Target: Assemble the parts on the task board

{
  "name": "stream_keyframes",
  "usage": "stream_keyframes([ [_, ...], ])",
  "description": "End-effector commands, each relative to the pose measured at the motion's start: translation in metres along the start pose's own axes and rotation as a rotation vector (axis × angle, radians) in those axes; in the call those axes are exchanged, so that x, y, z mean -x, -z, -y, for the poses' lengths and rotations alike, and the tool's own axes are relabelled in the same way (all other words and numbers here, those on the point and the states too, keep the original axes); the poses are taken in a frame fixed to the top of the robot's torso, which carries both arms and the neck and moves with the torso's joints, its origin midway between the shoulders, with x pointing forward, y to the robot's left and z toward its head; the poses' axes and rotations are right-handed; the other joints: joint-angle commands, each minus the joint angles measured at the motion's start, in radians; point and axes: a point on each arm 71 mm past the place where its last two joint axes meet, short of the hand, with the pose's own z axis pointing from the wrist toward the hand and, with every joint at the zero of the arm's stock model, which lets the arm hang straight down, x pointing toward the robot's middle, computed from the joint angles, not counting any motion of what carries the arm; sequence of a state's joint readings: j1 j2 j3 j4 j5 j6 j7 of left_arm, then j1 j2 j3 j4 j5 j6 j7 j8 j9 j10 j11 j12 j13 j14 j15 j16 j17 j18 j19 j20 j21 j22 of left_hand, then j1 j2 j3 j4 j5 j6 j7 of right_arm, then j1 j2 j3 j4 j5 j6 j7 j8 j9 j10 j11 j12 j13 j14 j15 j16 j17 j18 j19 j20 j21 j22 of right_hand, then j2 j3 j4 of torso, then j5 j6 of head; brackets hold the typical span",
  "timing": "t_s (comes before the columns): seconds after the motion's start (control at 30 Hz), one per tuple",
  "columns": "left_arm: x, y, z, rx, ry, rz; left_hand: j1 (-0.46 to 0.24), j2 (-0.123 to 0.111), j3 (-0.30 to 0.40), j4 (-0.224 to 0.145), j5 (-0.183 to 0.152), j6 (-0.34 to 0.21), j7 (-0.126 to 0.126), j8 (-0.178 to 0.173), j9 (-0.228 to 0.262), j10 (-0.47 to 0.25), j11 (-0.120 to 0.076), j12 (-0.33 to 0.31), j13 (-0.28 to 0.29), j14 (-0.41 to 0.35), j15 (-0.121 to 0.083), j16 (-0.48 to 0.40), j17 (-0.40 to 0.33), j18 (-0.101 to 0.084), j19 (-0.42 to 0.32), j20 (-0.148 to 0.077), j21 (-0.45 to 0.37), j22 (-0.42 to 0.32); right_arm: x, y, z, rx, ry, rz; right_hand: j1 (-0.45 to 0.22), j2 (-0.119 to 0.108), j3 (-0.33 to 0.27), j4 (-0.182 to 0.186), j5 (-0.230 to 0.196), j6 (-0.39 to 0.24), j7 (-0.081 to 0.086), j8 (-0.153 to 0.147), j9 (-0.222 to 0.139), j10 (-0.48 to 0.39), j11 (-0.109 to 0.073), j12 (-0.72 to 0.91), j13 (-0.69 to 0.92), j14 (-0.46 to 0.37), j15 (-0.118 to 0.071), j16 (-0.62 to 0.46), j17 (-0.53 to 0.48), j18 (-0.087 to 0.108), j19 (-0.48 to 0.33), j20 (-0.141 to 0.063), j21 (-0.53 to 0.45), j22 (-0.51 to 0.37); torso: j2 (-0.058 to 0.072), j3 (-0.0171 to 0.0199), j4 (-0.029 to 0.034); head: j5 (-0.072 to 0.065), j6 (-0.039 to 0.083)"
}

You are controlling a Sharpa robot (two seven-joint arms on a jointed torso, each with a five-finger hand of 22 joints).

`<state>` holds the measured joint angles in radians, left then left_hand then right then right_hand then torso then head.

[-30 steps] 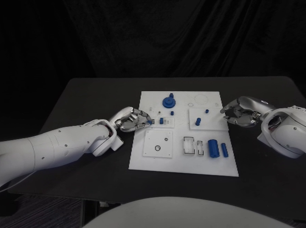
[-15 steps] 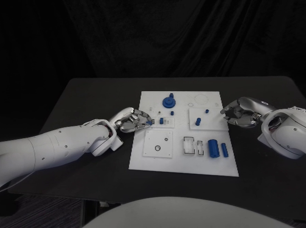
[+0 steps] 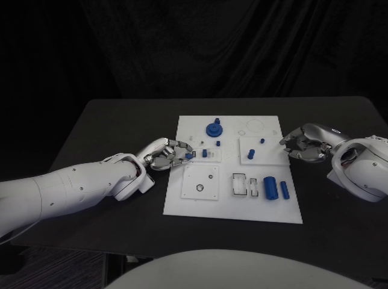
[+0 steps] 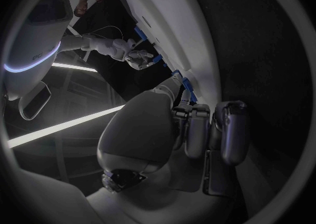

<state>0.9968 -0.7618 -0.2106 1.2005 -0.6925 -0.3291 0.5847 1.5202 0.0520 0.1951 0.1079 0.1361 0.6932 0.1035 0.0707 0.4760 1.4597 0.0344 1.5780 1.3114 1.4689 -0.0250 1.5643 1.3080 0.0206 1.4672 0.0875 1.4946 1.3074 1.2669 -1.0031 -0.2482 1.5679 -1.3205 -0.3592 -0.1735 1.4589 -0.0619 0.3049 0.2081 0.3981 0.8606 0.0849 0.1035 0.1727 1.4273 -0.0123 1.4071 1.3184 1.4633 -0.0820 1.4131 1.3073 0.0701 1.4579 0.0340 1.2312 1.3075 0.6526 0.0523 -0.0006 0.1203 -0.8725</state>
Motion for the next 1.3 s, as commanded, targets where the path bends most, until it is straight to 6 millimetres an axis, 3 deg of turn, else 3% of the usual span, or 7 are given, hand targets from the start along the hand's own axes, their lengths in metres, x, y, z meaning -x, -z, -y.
stream_keyframes([
  [0.03,0.003,0.003,0.008,-0.094,-0.047,0.064,-0.005,-0.012,-0.003,0.01,-0.004,-0.011,0.003,-0.005,-0.007,0.111,-0.016,-0.007,0.259,0.102,-0.006,0.007,0.263,-0.002,0.058,-0.006,0.006,0.239,-0.001,0.001,0.0,0.001,-0.001,0.001,-0.01,0.001,0.006,-0.001,0.006,0.01,0.0,-0.001,0.0,-0.003,0.0,-0.004,0.08,0.069,0.007,-0.002,0.127,-0.001,-0.002,0.002,0.001,0.172,0.0,0.0001,-0.0008,0.003,0.0],
  [0.37,0.006,0.02,0.027,-0.175,-0.171,0.132,-0.036,-0.006,-0.036,0.079,0.038,0.054,0.021,0.051,-0.027,0.111,-0.002,-0.007,0.259,0.102,0.003,0.007,0.263,-0.004,0.062,0.0,0.014,0.241,-0.002,0.001,0.0,-0.002,-0.002,0.0,-0.01,0.002,0.008,-0.002,0.007,0.01,0.0,0.0,-0.001,-0.003,0.0,-0.003,0.08,0.069,0.007,-0.002,0.126,-0.001,-0.002,0.002,0.0,0.172,0.0,-0.0005,-0.0003,0.001,0.0],
  [0.47,0.011,0.022,0.037,-0.194,-0.235,0.138,-0.019,0.001,-0.037,0.082,0.076,0.096,0.017,0.104,-0.013,0.111,-0.006,-0.007,0.259,0.102,0.0,0.007,0.263,-0.005,0.066,0.0,0.019,0.243,-0.002,0.0,-0.001,-0.002,-0.002,0.001,-0.009,0.003,0.008,-0.002,0.007,0.01,0.0,0.0,-0.001,-0.003,0.0,-0.003,0.08,0.069,0.007,-0.002,0.126,-0.001,-0.002,0.002,0.0,0.172,0.0,-0.0004,0.0001,0.0,0.0],
  [0.6,0.017,0.021,0.051,-0.215,-0.333,0.123,-0.015,0.0,-0.043,0.081,0.077,0.104,0.018,0.131,-0.002,0.111,-0.005,-0.007,0.259,0.102,0.001,0.007,0.263,-0.005,0.067,-0.001,0.021,0.244,-0.002,0.0,-0.002,-0.001,-0.002,0.0,-0.009,0.003,0.009,-0.003,0.007,0.011,0.0,0.0,0.0,-0.002,0.0,-0.003,0.08,0.069,0.007,-0.003,0.126,-0.001,-0.002,0.002,0.001,0.172,-0.001,0.0002,0.0007,-0.001,0.0],
  [0.73,0.018,0.019,0.057,-0.197,-0.407,0.074,-0.013,0.003,-0.065,0.081,0.062,0.122,0.007,0.223,0.05,0.111,-0.011,-0.007,0.259,0.102,-0.003,0.007,0.263,-0.006,0.07,-0.004,0.025,0.245,-0.003,-0.001,-0.003,-0.001,-0.002,-0.001,-0.009,0.003,0.009,-0.003,0.007,0.011,0.0,0.0,0.0,-0.002,0.0,-0.003,0.08,0.069,0.007,-0.003,0.126,-0.001,-0.002,0.002,0.001,0.172,-0.002,0.0026,-0.0018,0.003,0.0],
  [0.93,0.014,0.012,0.057,-0.144,-0.478,0.01,0.027,0.002,-0.051,0.054,0.047,0.084,0.018,0.216,0.045,0.111,-0.005,-0.007,0.259,0.102,0.0,0.007,0.263,-0.006,0.07,-0.003,0.025,0.245,-0.003,-0.001,-0.004,0.002,-0.002,-0.003,-0.008,0.004,0.01,-0.003,0.007,0.011,0.0,0.0,0.0,-0.002,0.0,-0.002,0.081,0.07,0.007,-0.001,0.127,-0.001,-0.001,0.001,0.002,0.172,-0.002,0.0059,-0.0072,0.007,0.0],
  [1.3,0.013,0.002,0.049,-0.056,-0.511,-0.003,-0.001,-0.014,-0.059,0.063,0.028,0.117,0.024,0.222,0.041,0.111,0.013,-0.007,0.259,0.102,0.015,0.007,0.263,-0.006,0.07,0.011,0.024,0.244,-0.004,-0.001,-0.005,0.003,-0.002,-0.006,-0.008,0.004,0.01,-0.004,0.007,0.011,0.0,0.0,-0.001,-0.002,0.0,-0.002,0.081,0.07,0.007,-0.001,0.127,-0.001,-0.001,0.001,0.002,0.172,-0.003,0.0042,-0.0001,-0.003,0.0],
])
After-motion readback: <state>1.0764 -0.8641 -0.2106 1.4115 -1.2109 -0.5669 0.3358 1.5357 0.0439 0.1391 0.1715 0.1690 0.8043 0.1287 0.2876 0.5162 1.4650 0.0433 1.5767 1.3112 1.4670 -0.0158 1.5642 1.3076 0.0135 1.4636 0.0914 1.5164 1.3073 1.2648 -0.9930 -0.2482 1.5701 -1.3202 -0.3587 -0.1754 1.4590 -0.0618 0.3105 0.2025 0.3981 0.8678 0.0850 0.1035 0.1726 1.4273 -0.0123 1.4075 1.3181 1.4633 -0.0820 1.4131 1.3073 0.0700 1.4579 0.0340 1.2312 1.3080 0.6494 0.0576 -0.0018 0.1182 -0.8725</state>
